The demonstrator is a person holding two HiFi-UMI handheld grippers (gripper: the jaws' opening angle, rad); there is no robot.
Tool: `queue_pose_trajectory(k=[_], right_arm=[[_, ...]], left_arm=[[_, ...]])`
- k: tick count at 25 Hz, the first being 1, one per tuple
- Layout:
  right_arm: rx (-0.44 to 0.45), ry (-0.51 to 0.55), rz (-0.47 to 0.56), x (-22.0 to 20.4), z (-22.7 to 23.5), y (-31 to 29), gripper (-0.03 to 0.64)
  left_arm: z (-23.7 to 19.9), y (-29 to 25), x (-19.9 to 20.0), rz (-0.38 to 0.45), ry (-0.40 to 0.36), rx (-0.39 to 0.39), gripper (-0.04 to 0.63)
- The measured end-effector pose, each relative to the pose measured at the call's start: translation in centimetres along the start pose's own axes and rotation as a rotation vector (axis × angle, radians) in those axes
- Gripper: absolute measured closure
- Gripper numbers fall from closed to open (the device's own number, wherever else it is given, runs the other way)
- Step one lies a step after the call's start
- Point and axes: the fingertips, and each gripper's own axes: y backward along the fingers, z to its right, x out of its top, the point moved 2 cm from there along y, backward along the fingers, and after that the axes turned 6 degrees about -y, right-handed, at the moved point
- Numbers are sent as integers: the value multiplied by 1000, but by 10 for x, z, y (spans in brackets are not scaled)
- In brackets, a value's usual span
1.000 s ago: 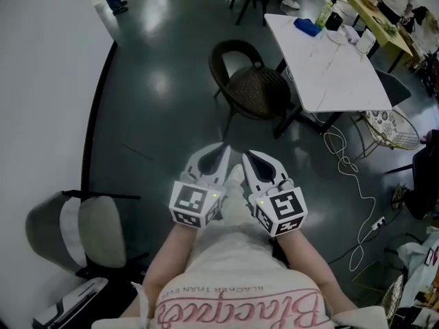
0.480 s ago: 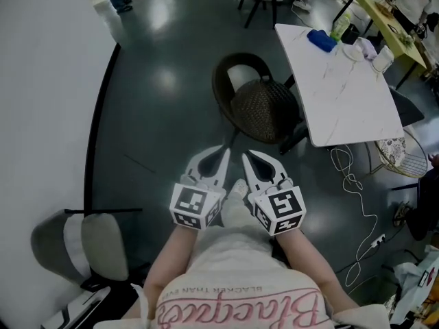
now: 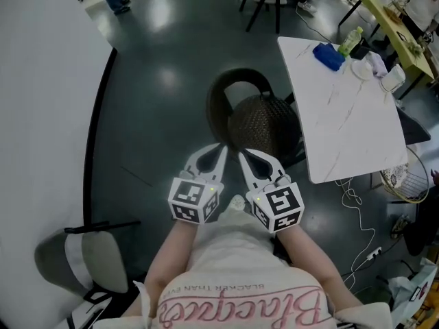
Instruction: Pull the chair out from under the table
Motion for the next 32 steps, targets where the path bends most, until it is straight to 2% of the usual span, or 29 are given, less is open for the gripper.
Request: queue_pose_trajectory(k=[11, 12, 14, 17, 24, 32], right_arm=[[9, -89, -44, 7, 42, -57, 614], [5, -100, -47, 8, 46, -62, 614], [-6, -123, -58, 8, 54, -72, 614], [-21, -150, -82, 4, 66, -89, 614], [-54, -168, -174, -33, 95, -141, 614], [-105, -230, -251, -85, 126, -187, 614]], left_arm=[[-40, -58, -14, -112, 44, 3, 586], [-45, -63, -16, -124, 50, 4, 576], [-55, -74, -21, -156, 60, 1, 500], [-73, -91, -33, -207, 63, -1, 457], [-124, -134, -94, -350, 92, 17, 453], [-182, -181, -182, -549, 182, 150, 453]])
